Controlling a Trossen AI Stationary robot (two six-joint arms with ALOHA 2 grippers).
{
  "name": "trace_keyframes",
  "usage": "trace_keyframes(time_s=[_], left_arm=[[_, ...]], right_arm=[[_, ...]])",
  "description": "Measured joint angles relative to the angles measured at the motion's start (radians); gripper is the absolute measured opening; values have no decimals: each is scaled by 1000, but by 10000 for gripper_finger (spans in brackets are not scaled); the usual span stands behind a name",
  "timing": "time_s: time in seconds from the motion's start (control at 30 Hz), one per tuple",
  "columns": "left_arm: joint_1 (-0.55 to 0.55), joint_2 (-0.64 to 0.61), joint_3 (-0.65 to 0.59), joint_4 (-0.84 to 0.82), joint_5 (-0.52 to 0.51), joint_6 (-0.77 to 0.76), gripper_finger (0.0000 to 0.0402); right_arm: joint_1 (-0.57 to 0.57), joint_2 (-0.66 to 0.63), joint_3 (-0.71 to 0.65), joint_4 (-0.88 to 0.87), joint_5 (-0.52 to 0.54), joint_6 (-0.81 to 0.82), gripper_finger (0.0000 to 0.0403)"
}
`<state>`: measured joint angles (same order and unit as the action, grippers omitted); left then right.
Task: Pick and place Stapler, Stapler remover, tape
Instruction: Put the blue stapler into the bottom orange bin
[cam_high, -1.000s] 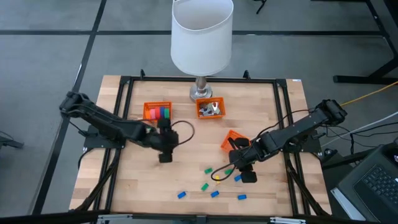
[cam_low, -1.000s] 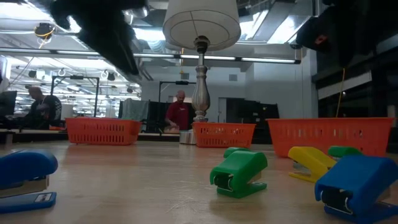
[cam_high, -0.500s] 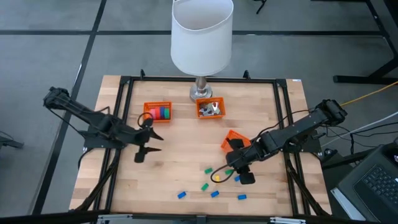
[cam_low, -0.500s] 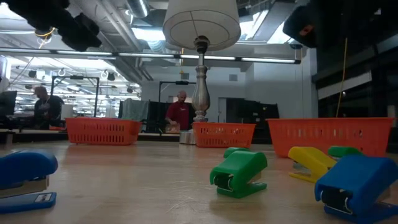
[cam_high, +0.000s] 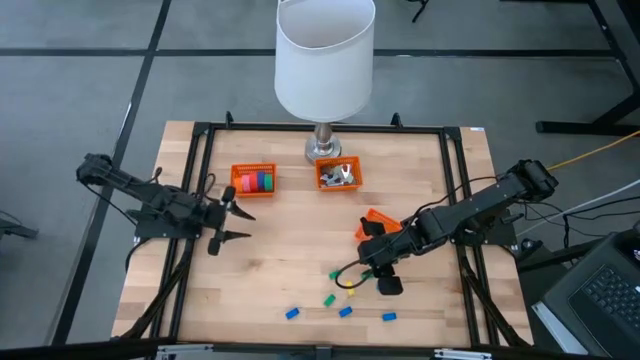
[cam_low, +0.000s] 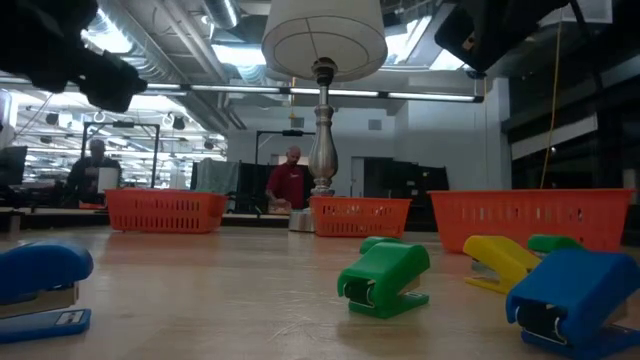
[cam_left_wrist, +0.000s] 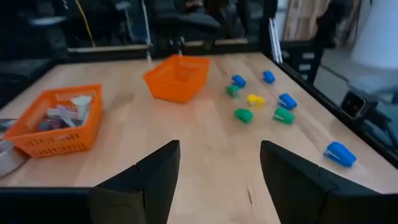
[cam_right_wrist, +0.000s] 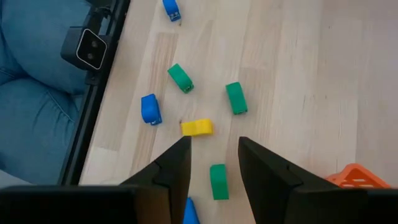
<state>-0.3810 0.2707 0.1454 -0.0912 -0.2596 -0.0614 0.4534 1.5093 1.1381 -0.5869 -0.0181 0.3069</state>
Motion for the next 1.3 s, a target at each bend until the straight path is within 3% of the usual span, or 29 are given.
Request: trace_keyframes(time_s=[0.13,0.27,0.5,0.73,1.03,1.3], left_arm=[[49,-142,-52,-19,35,48,219],[124,-272,-73,-53,138,112,219],[257,-271,-74,-75,198,100,219],[344,-269,-137,113,306,171,219],[396,-261,-137,108,274,163,219],[399,-240,-137,107,230,-12,219]], right_arm=[[0,0,0,0,0,0,137],[0,0,0,0,0,2,137],[13,0,0,-13,-8,29,137],[37,0,0,-20,-8,33,137],[37,0,0,-19,-12,30,137],[43,0,0,-20,-66,36,137]])
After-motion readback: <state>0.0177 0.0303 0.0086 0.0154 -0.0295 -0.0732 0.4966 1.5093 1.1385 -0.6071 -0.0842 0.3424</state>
